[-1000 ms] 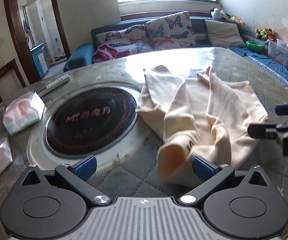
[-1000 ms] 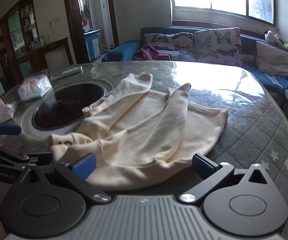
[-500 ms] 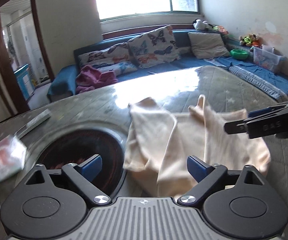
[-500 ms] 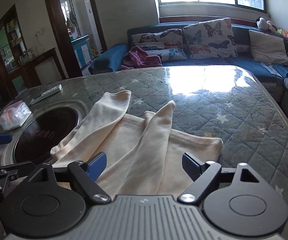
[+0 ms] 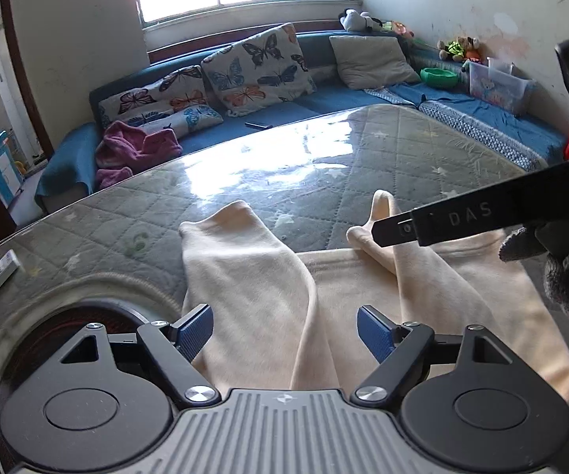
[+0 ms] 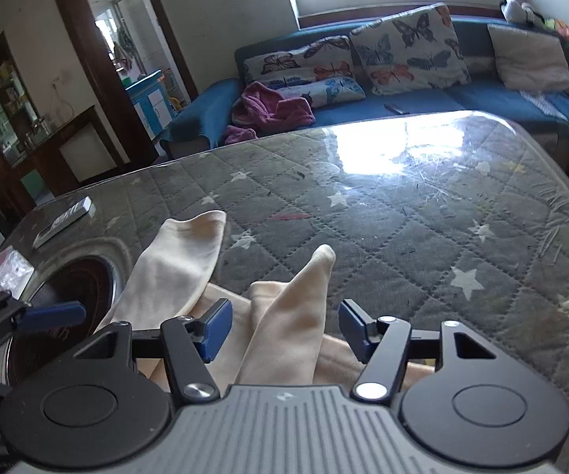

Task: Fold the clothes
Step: 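Lower the left gripper onto the sweatshirt edge and close on it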

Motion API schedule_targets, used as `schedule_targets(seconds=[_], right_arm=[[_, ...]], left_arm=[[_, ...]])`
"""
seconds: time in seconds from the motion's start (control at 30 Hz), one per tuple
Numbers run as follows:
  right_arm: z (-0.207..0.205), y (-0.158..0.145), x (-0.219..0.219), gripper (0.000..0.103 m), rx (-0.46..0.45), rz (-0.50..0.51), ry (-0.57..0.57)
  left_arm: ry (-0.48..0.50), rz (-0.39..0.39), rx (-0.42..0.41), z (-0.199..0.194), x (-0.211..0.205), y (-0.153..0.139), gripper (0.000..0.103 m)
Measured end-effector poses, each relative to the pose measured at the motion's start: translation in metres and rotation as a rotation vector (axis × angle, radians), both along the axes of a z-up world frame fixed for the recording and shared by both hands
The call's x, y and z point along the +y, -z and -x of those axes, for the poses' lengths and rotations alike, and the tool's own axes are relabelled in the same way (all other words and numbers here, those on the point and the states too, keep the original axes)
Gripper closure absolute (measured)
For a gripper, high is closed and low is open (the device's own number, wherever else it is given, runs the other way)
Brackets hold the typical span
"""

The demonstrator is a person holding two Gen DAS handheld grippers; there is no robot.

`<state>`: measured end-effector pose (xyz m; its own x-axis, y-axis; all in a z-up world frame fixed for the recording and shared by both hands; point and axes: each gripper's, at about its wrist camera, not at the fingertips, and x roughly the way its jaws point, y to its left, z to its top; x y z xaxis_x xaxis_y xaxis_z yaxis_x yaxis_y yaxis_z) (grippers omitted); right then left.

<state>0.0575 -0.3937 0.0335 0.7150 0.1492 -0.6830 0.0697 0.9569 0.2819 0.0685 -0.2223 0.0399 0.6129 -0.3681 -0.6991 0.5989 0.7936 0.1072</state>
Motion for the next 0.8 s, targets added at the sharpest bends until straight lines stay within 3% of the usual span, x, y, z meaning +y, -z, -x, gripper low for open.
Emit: schedule_targets(seconds=[0.03,0.13,0.2,0.27,0.33,0.4,0.57,0.8], right_arm=[[-0.005,0.004,-0.003,0.047,0.010,-0.007,0.004],[-0.014,0.013,-0.009,0.058,0.029,-0.014,0.009],[-0.016,0.017,-0.011,0.068,0.033,-0.014,0.008],[-0.015,0.016,-0.013,0.081,0.033,-0.020,0.008],[-0.013,0.014,-0.014,0.088,0.031,-0.031,0.011],[-0.006,0.012,-0.014,0.095,0.015,-0.022,0.016],[0.017,-0.006,-0.015,0.097,-0.039,0.017,0.034],[0.084,-0.040,-0.034,0.097,-0.147,0.052,0.111]], left_arm=[[0.003,-0.004,0.008,-0.003,-0.002,0.003,0.029],[0.010,-0.011,0.052,-0.013,-0.003,0.012,0.060],[0.014,0.009,0.067,-0.015,0.002,0.014,0.070],[0.017,0.036,0.076,-0.015,0.009,0.014,0.087],[0.009,0.056,0.076,-0.014,0.016,0.012,0.095],[-0.010,0.071,0.069,-0.012,0.024,0.008,0.097],[-0.089,0.138,0.048,-0.007,0.059,-0.009,0.100],[-0.227,0.228,0.017,0.019,0.134,-0.031,0.100]])
